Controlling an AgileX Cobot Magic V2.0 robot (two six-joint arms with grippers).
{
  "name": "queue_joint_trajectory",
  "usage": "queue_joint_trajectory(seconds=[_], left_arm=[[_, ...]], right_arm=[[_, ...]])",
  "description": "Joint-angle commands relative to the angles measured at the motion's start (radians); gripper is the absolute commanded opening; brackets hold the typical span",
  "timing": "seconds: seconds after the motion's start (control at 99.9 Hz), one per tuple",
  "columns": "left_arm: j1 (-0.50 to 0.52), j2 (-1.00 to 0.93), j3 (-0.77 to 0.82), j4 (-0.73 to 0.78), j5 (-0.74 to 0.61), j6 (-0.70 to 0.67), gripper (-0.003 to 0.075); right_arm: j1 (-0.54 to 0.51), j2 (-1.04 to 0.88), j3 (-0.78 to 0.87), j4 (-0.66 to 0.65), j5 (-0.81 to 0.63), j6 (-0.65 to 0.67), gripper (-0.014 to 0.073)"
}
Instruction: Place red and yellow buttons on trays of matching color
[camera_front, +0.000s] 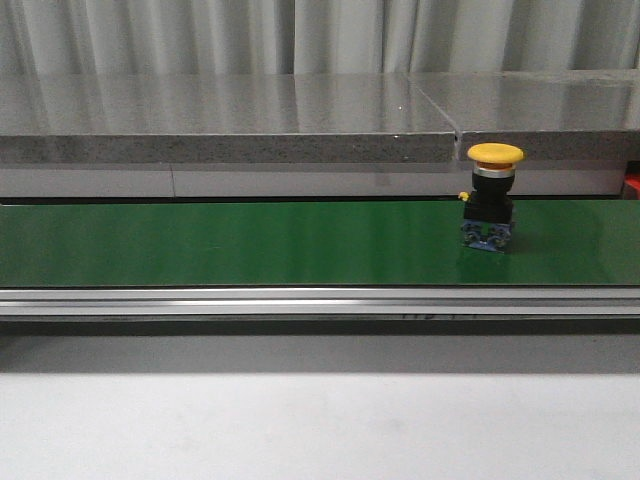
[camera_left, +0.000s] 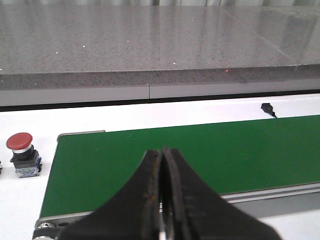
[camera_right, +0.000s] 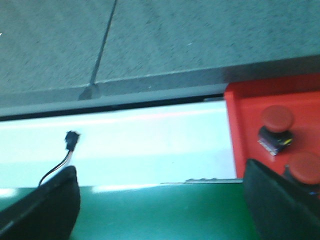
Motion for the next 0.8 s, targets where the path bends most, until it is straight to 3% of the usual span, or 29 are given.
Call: queue_joint_trajectory(seconds=[0.0, 0.4, 0.601, 0.791], left_arm=[[-0.007, 0.007, -0.029, -0.010, -0.074, -0.003, -0.0019], [-0.007, 0.007, -0.029, -0.010, -0.074, -0.003, -0.0019], [-0.007, 0.007, -0.029, -0.010, -0.074, -0.003, -0.0019], [-0.007, 0.007, -0.029, -0.010, -0.074, -0.003, -0.0019]], right_arm=[[0.046, -0.061, 0.005, 0.013, 0.026, -0.021, 0.0653], [0.348, -0.079, 0.021, -0.340, 0.064, -0.017, 0.0653], [0.431, -0.021, 0.021, -0.368, 0.084, -0.017, 0.0653], [0.476, 0.063, 0.020, -0.368, -0.010, -0.017, 0.0653]])
